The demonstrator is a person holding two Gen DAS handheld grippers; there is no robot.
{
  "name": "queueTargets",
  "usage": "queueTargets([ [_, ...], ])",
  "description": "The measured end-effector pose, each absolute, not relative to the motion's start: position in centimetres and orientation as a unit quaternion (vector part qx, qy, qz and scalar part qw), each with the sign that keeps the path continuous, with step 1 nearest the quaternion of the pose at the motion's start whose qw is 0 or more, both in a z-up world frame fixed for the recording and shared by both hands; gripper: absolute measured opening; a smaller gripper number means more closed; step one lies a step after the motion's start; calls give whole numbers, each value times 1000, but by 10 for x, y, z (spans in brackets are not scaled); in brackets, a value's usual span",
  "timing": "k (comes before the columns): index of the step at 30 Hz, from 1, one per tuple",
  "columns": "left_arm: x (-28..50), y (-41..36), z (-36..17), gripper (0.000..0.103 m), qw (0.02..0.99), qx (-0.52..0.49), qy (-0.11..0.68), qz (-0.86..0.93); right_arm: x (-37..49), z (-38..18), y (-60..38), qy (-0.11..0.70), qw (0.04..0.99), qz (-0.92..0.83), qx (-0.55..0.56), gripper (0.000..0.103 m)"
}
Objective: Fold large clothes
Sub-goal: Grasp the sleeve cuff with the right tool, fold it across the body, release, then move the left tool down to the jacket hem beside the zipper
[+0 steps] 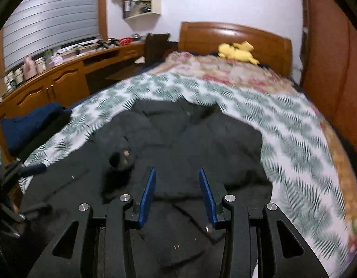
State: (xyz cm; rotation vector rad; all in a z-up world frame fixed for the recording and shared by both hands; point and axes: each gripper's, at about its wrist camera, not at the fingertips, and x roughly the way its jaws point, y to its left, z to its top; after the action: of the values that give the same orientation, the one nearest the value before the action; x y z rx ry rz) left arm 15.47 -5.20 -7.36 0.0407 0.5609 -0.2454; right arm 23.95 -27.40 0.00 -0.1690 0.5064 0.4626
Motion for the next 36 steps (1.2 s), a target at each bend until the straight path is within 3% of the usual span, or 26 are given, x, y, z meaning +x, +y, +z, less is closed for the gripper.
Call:
queueTargets([
  [10,161,-53,-86,79,947,29,299,-111,252,-53,-265,289,930,226,-15,40],
  [14,164,-54,-92,79,945,30,307,-108,259,-69,-256,298,927,223,-42,40],
  [26,182,-55,-98,79,937,30,335,-98,285,-71,-242,323,913,242,-58,40],
  [32,201,-63,-89,62,933,35,343,-104,284,-71,-249,313,916,244,-55,40],
  [36,225,-70,-86,60,930,42,352,-100,279,-71,-256,303,920,245,-48,40],
])
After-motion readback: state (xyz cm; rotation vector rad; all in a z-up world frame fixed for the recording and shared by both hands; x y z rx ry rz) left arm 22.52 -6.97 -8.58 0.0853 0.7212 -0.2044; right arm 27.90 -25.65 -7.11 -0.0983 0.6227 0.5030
